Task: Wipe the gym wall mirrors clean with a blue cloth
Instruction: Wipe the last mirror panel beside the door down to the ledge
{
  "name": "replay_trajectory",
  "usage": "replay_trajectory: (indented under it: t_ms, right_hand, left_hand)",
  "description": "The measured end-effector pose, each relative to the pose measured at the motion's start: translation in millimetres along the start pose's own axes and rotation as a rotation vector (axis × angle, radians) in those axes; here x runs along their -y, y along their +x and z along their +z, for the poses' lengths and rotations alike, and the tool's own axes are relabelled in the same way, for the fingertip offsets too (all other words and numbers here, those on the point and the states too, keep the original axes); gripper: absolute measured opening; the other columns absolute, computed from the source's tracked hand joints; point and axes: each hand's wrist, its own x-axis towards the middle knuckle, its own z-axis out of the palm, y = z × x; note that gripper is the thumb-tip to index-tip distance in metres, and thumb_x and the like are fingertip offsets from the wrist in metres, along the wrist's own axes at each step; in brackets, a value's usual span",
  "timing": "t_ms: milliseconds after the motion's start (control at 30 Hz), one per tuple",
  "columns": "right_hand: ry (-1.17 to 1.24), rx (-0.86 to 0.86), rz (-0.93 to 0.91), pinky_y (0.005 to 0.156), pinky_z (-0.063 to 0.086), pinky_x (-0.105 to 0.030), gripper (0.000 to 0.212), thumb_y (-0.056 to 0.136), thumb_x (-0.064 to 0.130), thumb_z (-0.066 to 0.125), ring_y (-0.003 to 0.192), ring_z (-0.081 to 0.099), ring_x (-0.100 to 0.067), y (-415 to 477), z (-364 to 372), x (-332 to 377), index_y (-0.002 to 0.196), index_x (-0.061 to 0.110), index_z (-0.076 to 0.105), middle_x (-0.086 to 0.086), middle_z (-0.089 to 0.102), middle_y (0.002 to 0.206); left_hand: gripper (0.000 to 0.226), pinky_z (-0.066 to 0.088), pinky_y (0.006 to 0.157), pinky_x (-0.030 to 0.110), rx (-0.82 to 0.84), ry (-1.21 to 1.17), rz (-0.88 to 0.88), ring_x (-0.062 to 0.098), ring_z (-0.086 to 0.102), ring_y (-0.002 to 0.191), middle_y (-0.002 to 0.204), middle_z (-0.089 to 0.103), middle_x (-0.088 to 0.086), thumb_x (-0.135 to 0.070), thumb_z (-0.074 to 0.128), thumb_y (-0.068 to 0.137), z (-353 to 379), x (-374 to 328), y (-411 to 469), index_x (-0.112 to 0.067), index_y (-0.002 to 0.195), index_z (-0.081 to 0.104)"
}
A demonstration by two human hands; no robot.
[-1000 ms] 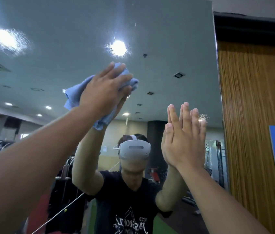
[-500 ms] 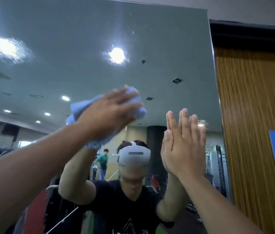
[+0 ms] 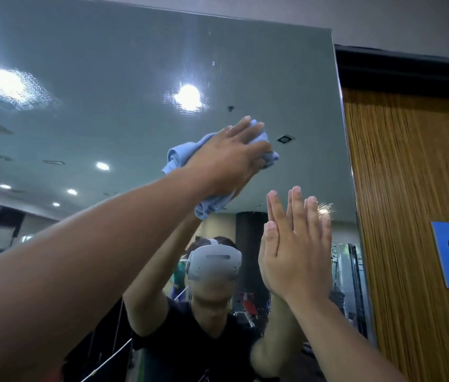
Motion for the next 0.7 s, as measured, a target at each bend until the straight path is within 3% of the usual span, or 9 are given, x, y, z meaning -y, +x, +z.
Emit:
replay_trajectory:
  t_ms: [100,167,267,367,467,567,700]
  right_hand:
    - [-0.003,-0.018,-0.004,0.127,-0.007,-0.043,0.055,0.108,0.044,0.012,0.159,0.0,-0.025,-1,0,-1,0.163,0.039,0.008,0.0,0.005,0.172]
    - [-0.012,-0.023,-0.01,0.127,-0.006,-0.043,0.055,0.108,0.044,0.012,0.159,0.0,-0.026,-1,1,-2,0.163,0.038,0.008,0.0,0.005,0.172]
    - [-0.015,-0.039,-0.018,0.127,-0.003,-0.044,0.055,0.109,0.044,0.014,0.159,0.003,-0.027,-1,3,-3,0.164,0.037,0.009,-0.001,0.007,0.172]
    - [-0.029,-0.055,-0.009,0.126,0.002,-0.048,0.056,0.109,0.042,0.016,0.158,0.009,-0.03,-1,4,0,0.164,0.034,0.015,-0.004,0.012,0.171]
    - [-0.043,-0.059,-0.008,0.125,0.005,-0.05,0.056,0.108,0.041,0.018,0.158,0.012,-0.032,-1,4,2,0.164,0.032,0.018,-0.006,0.015,0.17]
    - [-0.033,-0.049,-0.017,0.125,0.003,-0.05,0.056,0.108,0.041,0.019,0.158,0.01,-0.032,-1,3,1,0.163,0.032,0.019,-0.005,0.014,0.171]
    - [0.007,-0.046,-0.026,0.125,0.003,-0.048,0.055,0.107,0.039,0.023,0.157,0.015,-0.032,0,-1,-2,0.161,0.032,0.024,-0.006,0.019,0.17]
  left_hand:
    - [0.052,0.037,0.113,0.042,-0.025,-0.018,-0.029,0.032,0.043,0.14,0.145,0.049,0.012,-0.057,0.025,0.098,-11,30,-5,-0.031,0.121,0.065]
    - [0.033,0.042,0.109,0.04,-0.169,-0.03,-0.191,0.028,0.054,0.126,0.136,0.056,0.004,-0.057,0.043,0.094,-21,57,-7,-0.043,0.109,0.069]
    - [0.026,0.048,0.092,0.038,-0.271,-0.014,-0.444,0.029,0.057,0.104,0.117,0.051,0.003,-0.05,0.049,0.1,-27,84,-17,-0.034,0.109,0.067]
    - [0.02,0.05,0.086,0.043,-0.337,0.006,-0.69,0.032,0.055,0.107,0.125,0.042,0.006,-0.037,0.047,0.099,-24,74,-12,-0.03,0.103,0.066]
    - [0.024,0.043,0.081,0.036,-0.36,-0.007,-0.854,0.032,0.053,0.112,0.129,0.041,0.009,-0.034,0.045,0.101,-21,52,6,-0.024,0.101,0.067]
    - [0.022,0.048,0.086,0.04,-0.262,-0.123,-0.658,0.034,0.057,0.107,0.13,0.042,0.01,-0.038,0.05,0.1,-22,27,16,-0.027,0.106,0.069]
    - [0.035,0.05,0.084,0.038,-0.01,-0.11,-0.071,0.031,0.059,0.101,0.142,0.04,0.006,-0.058,0.037,0.099,-12,-21,2,-0.039,0.112,0.064]
